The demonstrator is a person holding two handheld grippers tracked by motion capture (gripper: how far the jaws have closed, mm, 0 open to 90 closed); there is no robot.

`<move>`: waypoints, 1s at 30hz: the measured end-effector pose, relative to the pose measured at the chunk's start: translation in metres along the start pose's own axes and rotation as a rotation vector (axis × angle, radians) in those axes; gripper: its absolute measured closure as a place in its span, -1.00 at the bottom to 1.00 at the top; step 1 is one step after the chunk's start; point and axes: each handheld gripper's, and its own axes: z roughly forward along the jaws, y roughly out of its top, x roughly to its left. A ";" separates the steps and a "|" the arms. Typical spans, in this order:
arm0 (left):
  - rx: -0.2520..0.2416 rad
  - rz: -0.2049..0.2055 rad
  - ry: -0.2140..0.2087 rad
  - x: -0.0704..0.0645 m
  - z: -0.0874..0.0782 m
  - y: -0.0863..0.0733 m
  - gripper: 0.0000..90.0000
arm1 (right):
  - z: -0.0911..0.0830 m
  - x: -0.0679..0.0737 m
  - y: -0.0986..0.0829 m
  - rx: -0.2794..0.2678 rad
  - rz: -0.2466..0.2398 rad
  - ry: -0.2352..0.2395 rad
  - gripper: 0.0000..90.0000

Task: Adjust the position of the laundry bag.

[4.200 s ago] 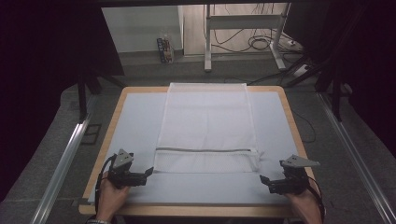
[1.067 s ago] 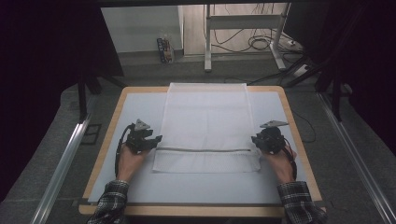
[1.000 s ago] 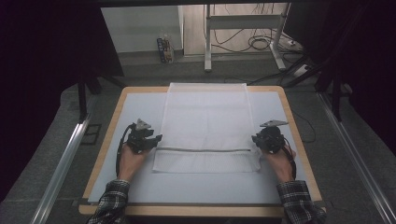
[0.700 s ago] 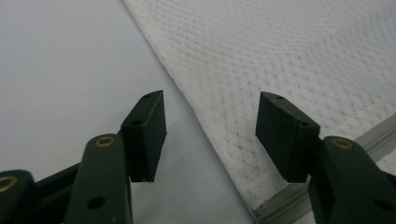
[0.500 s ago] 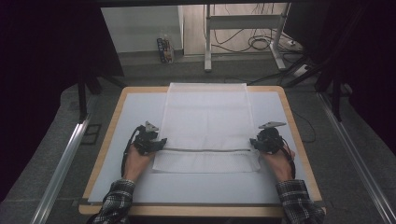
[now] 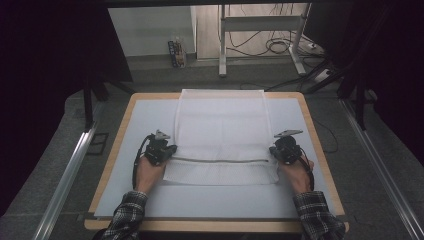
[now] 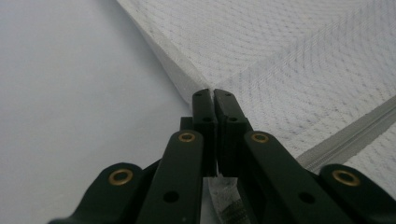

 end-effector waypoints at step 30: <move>-0.016 0.025 -0.090 -0.014 -0.036 -0.008 0.97 | -0.035 0.009 -0.011 -0.053 -0.063 0.043 0.97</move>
